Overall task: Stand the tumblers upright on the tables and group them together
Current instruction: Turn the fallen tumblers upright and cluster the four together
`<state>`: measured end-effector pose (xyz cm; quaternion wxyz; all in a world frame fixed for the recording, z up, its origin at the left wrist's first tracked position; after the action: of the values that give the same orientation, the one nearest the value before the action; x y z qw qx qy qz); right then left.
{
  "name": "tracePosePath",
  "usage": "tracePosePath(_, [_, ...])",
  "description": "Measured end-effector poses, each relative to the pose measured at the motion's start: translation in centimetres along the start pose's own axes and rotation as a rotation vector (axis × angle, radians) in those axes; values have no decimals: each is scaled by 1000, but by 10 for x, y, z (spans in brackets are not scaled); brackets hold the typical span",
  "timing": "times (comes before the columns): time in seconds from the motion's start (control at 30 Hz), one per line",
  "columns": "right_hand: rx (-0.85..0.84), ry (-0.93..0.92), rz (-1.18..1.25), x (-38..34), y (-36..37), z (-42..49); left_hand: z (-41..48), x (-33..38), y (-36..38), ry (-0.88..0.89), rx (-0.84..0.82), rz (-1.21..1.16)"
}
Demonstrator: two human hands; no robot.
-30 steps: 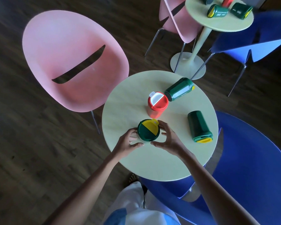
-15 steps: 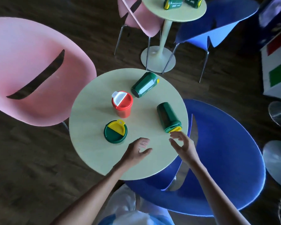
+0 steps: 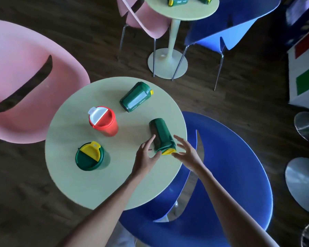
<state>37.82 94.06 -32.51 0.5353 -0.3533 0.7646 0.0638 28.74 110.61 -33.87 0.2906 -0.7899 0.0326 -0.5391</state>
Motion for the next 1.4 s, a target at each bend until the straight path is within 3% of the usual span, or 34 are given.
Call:
tracePosePath(0.33, [-6, -36, 126, 6, 3, 12, -3, 8, 1, -46, 39, -124])
tracePosePath(0.63, [4, -181, -7, -60, -20, -1, -1, 57, -40, -18, 64, -79])
tracePosePath(0.97, [6, -28, 207, -65, -3, -13, -17, 55, -53, -87, 23, -65])
tracePosePath(1.4, [0, 65, 226, -59, 8, -9, -7, 49, -50, -113, 12, -89])
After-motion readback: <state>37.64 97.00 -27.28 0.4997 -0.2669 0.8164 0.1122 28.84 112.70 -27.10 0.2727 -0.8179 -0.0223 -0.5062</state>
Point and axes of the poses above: each hand's wrist, its own z-axis towards the middle knuckle, its own y-axis out of the palm, x = y × z, the point moved 3 cm from there along z, towards the middle knuckle, and after that the axes turned 6 degrees about z, right-handed, at the moved point
